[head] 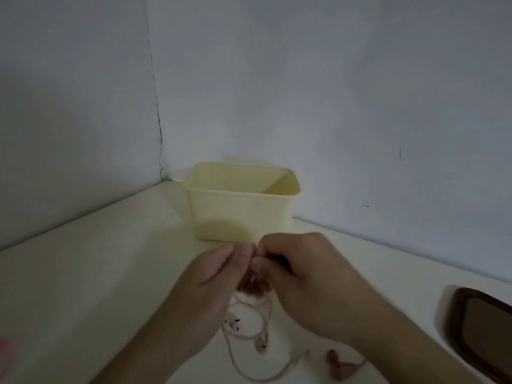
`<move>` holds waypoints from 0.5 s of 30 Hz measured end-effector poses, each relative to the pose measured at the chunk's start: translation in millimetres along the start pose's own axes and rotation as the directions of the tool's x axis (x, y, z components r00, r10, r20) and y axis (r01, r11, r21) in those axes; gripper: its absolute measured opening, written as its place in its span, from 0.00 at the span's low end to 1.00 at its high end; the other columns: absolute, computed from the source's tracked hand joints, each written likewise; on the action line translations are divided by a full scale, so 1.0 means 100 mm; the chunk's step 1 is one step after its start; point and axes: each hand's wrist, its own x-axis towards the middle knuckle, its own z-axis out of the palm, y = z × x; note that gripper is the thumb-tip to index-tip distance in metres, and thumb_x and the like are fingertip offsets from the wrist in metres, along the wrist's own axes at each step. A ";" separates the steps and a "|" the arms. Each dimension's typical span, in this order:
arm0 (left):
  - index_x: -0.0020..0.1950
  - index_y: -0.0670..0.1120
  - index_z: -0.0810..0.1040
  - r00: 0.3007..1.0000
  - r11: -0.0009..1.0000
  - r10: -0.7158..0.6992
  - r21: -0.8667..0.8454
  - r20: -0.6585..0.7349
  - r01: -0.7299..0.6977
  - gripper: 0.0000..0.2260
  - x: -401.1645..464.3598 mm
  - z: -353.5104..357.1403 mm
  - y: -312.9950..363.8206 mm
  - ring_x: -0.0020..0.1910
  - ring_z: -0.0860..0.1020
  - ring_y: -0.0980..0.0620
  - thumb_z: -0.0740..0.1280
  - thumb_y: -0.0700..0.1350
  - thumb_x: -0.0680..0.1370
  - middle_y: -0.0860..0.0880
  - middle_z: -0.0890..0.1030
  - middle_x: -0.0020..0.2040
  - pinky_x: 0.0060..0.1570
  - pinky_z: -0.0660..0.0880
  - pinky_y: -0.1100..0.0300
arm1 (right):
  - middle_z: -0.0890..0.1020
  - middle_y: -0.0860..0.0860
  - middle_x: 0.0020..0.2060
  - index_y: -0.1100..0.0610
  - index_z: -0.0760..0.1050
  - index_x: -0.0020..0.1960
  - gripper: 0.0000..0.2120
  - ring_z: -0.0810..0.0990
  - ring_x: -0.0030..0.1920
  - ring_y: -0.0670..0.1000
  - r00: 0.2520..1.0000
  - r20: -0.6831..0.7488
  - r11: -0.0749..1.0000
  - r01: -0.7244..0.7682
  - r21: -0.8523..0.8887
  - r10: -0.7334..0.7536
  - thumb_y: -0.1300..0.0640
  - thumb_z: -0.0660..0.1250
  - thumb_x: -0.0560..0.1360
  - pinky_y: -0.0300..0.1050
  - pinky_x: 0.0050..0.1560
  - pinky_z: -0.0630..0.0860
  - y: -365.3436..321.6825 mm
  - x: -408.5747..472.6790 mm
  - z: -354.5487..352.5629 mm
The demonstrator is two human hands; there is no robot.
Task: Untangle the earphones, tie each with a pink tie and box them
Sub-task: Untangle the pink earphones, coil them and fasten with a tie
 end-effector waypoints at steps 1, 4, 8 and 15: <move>0.44 0.46 0.84 0.997 1.000 -0.021 -0.015 0.077 0.022 0.22 -0.02 0.01 0.01 0.37 0.81 0.44 0.60 0.58 0.85 0.43 0.85 0.36 0.42 0.76 0.59 | 0.80 0.42 0.33 0.49 0.76 0.42 0.11 0.77 0.35 0.44 1.000 -0.024 1.000 -0.013 -0.008 0.013 0.46 0.67 0.80 0.46 0.39 0.74 0.03 0.01 -0.06; 0.38 0.40 0.82 0.983 0.967 -0.114 -0.211 0.142 0.142 0.23 -0.04 -0.01 0.02 0.30 0.71 0.44 0.66 0.59 0.79 0.41 0.74 0.25 0.38 0.71 0.56 | 0.75 0.41 0.27 0.51 0.77 0.40 0.13 0.73 0.30 0.44 0.995 -0.037 0.994 -0.093 0.065 0.095 0.47 0.70 0.81 0.36 0.33 0.66 0.11 0.01 -0.18; 0.44 0.36 0.82 0.989 0.758 -0.041 -0.640 0.143 0.123 0.13 -0.02 -0.07 0.05 0.29 0.74 0.46 0.71 0.47 0.77 0.43 0.73 0.28 0.35 0.74 0.60 | 0.77 0.38 0.31 0.49 0.74 0.39 0.16 0.75 0.34 0.42 0.995 -0.008 0.993 -0.100 0.070 0.100 0.49 0.63 0.85 0.37 0.35 0.67 0.15 0.00 -0.07; 0.66 0.32 0.78 0.998 0.682 -0.013 -0.731 -0.059 -0.034 0.20 0.10 -0.13 -0.02 0.68 0.80 0.39 0.71 0.35 0.74 0.35 0.82 0.65 0.64 0.78 0.54 | 0.78 0.46 0.38 0.49 0.71 0.46 0.09 0.76 0.40 0.50 0.982 0.176 0.997 -0.062 -0.054 0.071 0.50 0.61 0.85 0.49 0.43 0.77 -0.02 -0.03 0.15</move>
